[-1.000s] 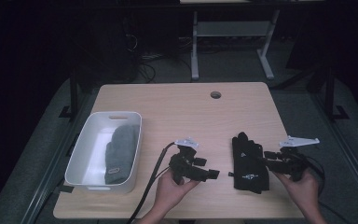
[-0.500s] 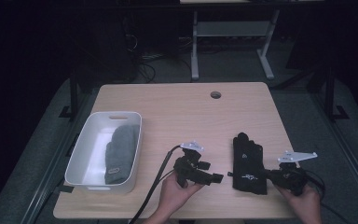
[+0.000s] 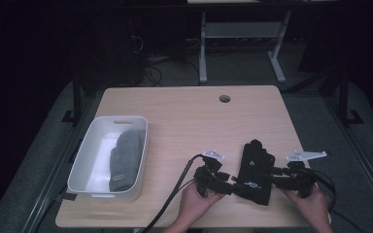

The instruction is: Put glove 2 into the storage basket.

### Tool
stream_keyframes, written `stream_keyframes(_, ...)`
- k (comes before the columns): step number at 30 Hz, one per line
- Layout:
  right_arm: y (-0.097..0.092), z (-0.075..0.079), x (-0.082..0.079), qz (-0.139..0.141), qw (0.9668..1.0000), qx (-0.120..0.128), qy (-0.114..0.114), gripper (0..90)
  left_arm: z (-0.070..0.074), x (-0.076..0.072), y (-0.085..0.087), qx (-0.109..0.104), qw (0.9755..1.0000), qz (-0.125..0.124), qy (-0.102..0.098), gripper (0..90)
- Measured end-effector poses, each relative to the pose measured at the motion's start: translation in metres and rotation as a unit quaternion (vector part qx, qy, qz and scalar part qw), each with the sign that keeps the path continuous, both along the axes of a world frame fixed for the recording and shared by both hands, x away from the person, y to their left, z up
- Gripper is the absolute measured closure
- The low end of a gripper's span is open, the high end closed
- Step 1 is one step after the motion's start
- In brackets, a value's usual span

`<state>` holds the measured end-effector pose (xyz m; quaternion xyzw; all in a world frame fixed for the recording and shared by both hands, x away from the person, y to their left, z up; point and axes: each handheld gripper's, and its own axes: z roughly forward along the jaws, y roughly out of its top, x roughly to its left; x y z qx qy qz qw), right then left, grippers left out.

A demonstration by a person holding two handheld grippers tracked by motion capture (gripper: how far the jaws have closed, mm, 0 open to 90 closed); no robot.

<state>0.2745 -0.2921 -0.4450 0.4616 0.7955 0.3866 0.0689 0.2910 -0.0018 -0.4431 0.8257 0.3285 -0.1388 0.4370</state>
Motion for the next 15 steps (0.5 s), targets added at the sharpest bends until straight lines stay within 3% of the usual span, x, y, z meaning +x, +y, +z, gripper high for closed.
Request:
stream_keyframes(2, -0.002, 0.000, 0.002, -0.006, 1.0000, 0.000, -0.002, 43.4, -0.003, 0.002, -0.003, 0.009, 1.0000, 0.003, 0.001, 27.0)
stream_keyframes(4, -0.010, 0.001, 0.012, -0.019, 0.9998, 0.003, -0.003, 37.4, -0.010, 0.007, -0.010, 0.008, 0.9998, 0.012, 0.016, 27.0)
stream_keyframes(10, -0.016, -0.001, 0.030, -0.035, 0.9994, 0.004, -0.002, 32.7, -0.016, 0.007, -0.021, 0.028, 0.9994, 0.016, 0.009, 27.0)
stream_keyframes(15, -0.014, -0.011, 0.048, -0.049, 0.9985, -0.002, 0.023, 30.9, -0.023, 0.010, -0.026, 0.042, 0.9988, 0.022, 0.013, 29.6)
